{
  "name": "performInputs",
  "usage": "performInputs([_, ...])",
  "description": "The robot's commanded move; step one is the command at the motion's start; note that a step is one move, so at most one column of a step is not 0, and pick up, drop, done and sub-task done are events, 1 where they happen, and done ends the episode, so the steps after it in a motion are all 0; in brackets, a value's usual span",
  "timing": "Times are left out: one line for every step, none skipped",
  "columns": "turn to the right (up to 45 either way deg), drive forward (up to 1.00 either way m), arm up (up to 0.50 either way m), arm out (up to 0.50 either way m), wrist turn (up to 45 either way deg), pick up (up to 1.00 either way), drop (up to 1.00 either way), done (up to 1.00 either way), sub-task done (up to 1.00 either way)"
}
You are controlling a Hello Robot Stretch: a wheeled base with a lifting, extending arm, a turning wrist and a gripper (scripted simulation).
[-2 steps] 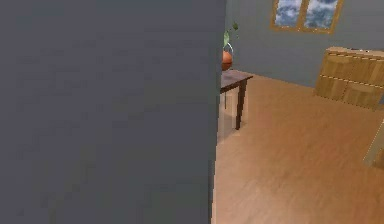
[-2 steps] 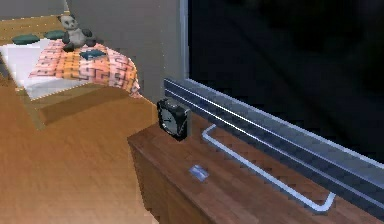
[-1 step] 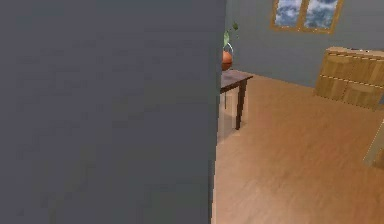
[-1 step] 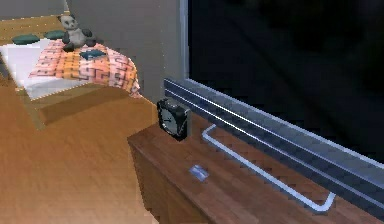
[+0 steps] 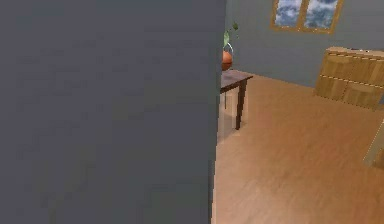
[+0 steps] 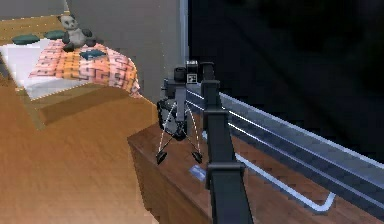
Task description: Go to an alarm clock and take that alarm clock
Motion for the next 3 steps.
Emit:
performInputs([0.0, 0.00, 0.00, 0.00, 45.0, 0.00, 0.00, 0.00, 0.00])
performInputs([0.0, 0.00, 0.00, 0.00, 45.0, 0.00, 0.00, 0.00, 0.00])
performInputs([0.0, 0.00, 0.00, 0.00, 45.0, 0.00, 0.00, 0.00, 0.00])
